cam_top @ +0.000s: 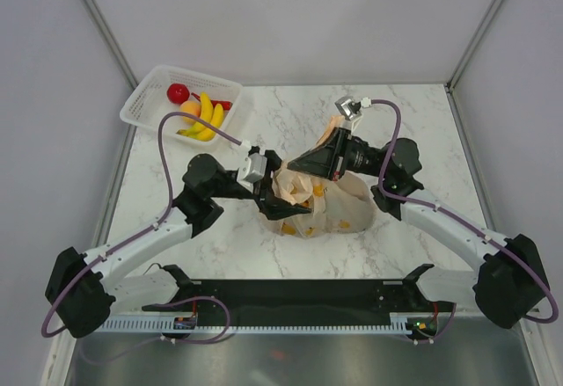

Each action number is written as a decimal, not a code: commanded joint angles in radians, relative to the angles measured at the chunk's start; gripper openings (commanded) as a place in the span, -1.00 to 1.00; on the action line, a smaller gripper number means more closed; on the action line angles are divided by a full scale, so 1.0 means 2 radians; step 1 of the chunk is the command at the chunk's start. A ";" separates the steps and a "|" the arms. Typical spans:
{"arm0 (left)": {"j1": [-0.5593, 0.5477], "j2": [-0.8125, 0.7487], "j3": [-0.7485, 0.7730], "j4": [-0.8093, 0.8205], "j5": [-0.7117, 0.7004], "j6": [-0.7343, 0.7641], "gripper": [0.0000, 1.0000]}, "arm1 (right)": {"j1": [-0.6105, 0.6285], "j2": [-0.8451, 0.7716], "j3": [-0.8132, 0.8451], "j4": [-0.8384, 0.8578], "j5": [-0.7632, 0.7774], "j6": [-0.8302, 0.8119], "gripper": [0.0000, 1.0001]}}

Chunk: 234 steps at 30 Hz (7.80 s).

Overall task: Place the fake fruits into the plastic bag and tie a complex knot
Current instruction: Tie the plastic bag at the center of the board.

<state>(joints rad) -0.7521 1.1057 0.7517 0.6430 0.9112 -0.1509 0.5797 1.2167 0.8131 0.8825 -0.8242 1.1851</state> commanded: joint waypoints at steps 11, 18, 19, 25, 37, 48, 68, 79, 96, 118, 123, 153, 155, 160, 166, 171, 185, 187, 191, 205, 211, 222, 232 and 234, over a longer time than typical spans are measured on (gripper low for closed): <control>-0.002 -0.100 -0.038 -0.027 0.126 0.036 -0.39 | -0.014 0.030 0.028 0.057 -0.020 0.003 -1.00; -0.002 -0.057 -0.016 -0.024 0.118 0.026 -0.71 | 0.002 0.027 0.015 0.054 -0.011 -0.011 -1.00; -0.002 -0.054 -0.015 -0.018 0.124 0.022 -0.83 | 0.004 0.027 0.013 0.053 -0.012 -0.014 -1.00; -0.002 -0.078 -0.024 -0.020 0.142 0.018 -0.95 | 0.003 0.027 0.020 0.010 -0.007 -0.049 -1.00; -0.002 -0.116 -0.026 -0.298 0.066 0.130 -0.95 | 0.003 -0.033 0.035 -0.221 0.098 -0.273 -1.00; -0.012 -0.102 -0.054 -0.286 -0.156 0.027 -0.95 | 0.061 -0.065 -0.093 -0.176 0.282 -0.293 -1.00; -0.021 -0.092 -0.054 -0.332 -0.113 -0.030 -0.81 | 0.119 -0.078 -0.082 -0.180 0.408 -0.353 -1.00; -0.021 -0.139 -0.059 -0.408 -0.186 -0.027 -0.67 | 0.163 -0.063 -0.104 -0.143 0.465 -0.371 -1.00; -0.021 -0.154 -0.087 -0.310 -0.215 -0.036 0.32 | 0.193 -0.069 -0.108 -0.116 0.497 -0.349 -1.00; -0.105 -0.100 -0.087 -0.213 -0.418 0.008 0.35 | 0.239 -0.068 -0.104 -0.118 0.591 -0.346 -1.00; -0.159 -0.059 -0.057 -0.223 -0.524 0.033 0.26 | 0.239 -0.075 -0.107 -0.123 0.611 -0.342 -1.00; -0.189 -0.034 -0.028 -0.203 -0.645 0.024 0.15 | 0.240 -0.077 -0.104 -0.151 0.647 -0.344 -1.00; -0.192 -0.025 -0.028 -0.190 -0.659 0.026 0.12 | 0.239 -0.076 -0.104 -0.151 0.651 -0.344 -1.00; -0.198 -0.001 -0.018 -0.178 -0.721 0.026 -0.04 | 0.240 -0.072 -0.104 -0.157 0.667 -0.339 -1.00; -0.201 0.003 -0.018 -0.196 -0.776 0.023 -0.47 | 0.242 -0.078 -0.105 -0.179 0.731 -0.344 -1.00; -0.201 -0.022 -0.028 -0.216 -0.759 0.029 -0.90 | 0.242 -0.074 -0.107 -0.177 0.743 -0.356 -1.00; -0.201 -0.097 -0.082 -0.266 -0.706 0.059 -0.95 | 0.242 -0.049 -0.068 -0.209 0.733 -0.377 -1.00; -0.201 -0.097 -0.078 -0.285 -0.725 0.059 -0.95 | 0.263 -0.043 -0.061 -0.207 0.781 -0.398 -1.00; -0.201 -0.075 -0.055 -0.299 -0.749 0.069 -0.95 | 0.300 -0.021 -0.054 -0.165 0.853 -0.450 -1.00; -0.137 -0.044 0.011 -0.282 -0.658 0.157 -0.95 | 0.338 0.012 -0.005 -0.170 1.072 -0.484 -1.00; -0.135 -0.014 -0.035 -0.244 -0.661 0.128 -0.85 | 0.338 0.027 -0.044 -0.181 1.069 -0.432 -1.00; -0.156 0.024 -0.067 -0.128 -0.755 0.131 -0.24 | 0.338 -0.001 -0.068 -0.186 1.044 -0.389 -1.00; -0.180 0.061 -0.069 -0.056 -0.764 0.138 -0.12 | 0.338 -0.003 -0.054 -0.199 1.025 -0.370 -1.00; -0.184 0.064 -0.068 -0.055 -0.765 0.126 -0.12 | 0.338 -0.003 -0.054 -0.200 1.026 -0.369 -1.00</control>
<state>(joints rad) -1.1137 1.2179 0.6193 0.4629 -0.5289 0.0937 1.2560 1.2423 0.6868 0.4908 1.1908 0.4309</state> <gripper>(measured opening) 0.438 0.018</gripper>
